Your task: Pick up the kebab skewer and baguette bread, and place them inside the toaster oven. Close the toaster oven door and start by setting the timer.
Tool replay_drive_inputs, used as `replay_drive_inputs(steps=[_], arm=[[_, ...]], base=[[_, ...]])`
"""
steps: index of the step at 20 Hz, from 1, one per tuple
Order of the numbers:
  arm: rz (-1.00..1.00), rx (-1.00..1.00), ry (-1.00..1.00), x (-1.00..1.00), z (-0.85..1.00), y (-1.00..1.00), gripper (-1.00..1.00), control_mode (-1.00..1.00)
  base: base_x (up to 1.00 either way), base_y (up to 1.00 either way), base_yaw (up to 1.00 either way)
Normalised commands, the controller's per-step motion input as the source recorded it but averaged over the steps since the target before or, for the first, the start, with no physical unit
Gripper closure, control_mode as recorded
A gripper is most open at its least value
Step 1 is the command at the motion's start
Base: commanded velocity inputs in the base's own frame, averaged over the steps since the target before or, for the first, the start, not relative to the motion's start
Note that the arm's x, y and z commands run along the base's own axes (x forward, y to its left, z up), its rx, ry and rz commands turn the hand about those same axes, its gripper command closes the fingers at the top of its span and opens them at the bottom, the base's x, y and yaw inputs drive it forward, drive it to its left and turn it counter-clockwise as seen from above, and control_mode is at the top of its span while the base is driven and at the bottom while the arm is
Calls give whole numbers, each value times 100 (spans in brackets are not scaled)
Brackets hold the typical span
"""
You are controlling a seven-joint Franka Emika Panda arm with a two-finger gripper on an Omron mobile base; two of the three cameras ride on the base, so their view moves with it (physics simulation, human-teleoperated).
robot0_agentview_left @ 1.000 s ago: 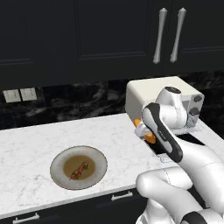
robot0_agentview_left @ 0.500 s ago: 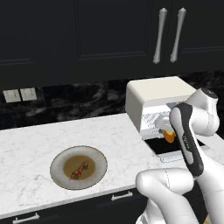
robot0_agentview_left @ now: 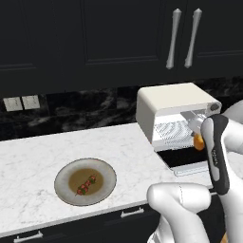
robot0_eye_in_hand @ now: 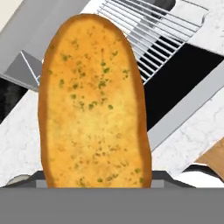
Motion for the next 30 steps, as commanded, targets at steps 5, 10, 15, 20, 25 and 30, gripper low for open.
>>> replay_drive_inputs(steps=[5,10,15,20,25,30], arm=[[-46,17,0,6,17,-50,100,-100],[-29,23,0,19,10,-24,100,-100],[-11,20,-7,20,0,-1,100,-100],[-4,4,-23,28,0,0,100,-100],[0,0,-12,28,0,4,100,-100],[0,0,0,52,-1,0,100,-100]], base=[[0,0,0],[0,0,0],[0,0,0],[0,0,0],[0,0,0],[0,0,0]])
